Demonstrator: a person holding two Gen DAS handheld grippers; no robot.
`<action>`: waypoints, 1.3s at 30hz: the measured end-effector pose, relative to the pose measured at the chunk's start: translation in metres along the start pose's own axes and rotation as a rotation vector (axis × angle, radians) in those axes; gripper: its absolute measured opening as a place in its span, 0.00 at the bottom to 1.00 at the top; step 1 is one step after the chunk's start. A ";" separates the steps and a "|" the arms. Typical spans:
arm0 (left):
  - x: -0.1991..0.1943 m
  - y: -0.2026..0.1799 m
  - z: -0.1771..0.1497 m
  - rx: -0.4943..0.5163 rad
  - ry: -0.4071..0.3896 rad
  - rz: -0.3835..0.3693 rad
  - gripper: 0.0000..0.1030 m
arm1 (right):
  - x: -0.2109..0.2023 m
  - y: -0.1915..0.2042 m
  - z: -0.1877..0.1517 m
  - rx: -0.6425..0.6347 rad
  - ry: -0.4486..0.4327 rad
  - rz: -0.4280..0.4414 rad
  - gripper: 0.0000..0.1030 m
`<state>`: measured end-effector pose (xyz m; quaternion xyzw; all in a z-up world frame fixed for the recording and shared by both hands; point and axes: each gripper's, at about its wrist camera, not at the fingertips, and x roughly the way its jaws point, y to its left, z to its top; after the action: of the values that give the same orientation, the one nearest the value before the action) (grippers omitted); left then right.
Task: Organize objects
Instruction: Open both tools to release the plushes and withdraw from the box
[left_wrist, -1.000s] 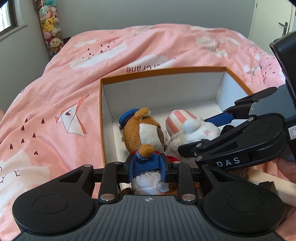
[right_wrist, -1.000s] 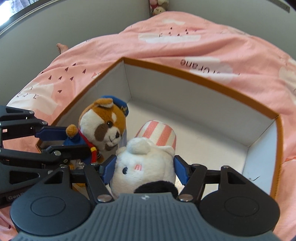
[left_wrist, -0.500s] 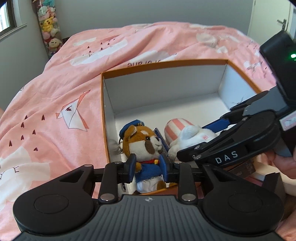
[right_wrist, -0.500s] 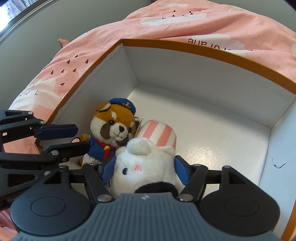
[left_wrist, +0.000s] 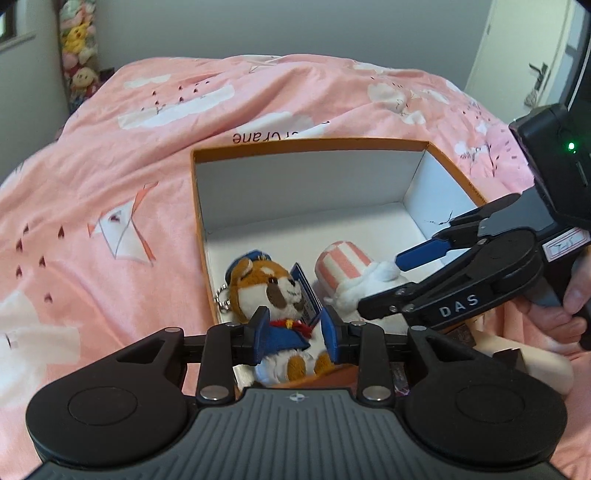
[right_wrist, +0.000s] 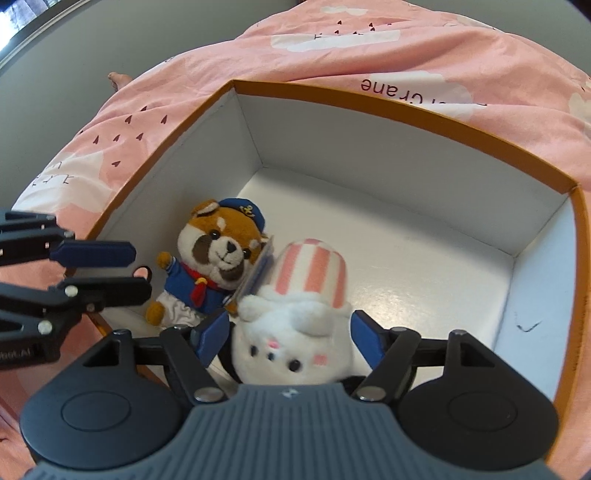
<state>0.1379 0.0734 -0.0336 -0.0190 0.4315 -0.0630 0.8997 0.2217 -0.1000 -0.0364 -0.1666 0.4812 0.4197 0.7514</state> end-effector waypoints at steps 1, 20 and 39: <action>0.001 -0.002 0.003 0.024 0.000 0.006 0.36 | 0.000 -0.002 -0.001 0.001 0.003 -0.006 0.72; 0.092 -0.026 0.052 0.374 0.266 0.080 0.26 | 0.008 -0.030 -0.006 0.156 0.029 0.137 0.58; 0.069 -0.006 0.039 0.271 0.255 0.011 0.16 | 0.032 -0.012 0.007 0.121 0.063 0.211 0.53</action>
<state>0.2105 0.0580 -0.0623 0.1128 0.5296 -0.1176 0.8324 0.2415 -0.0873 -0.0623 -0.0825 0.5439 0.4610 0.6963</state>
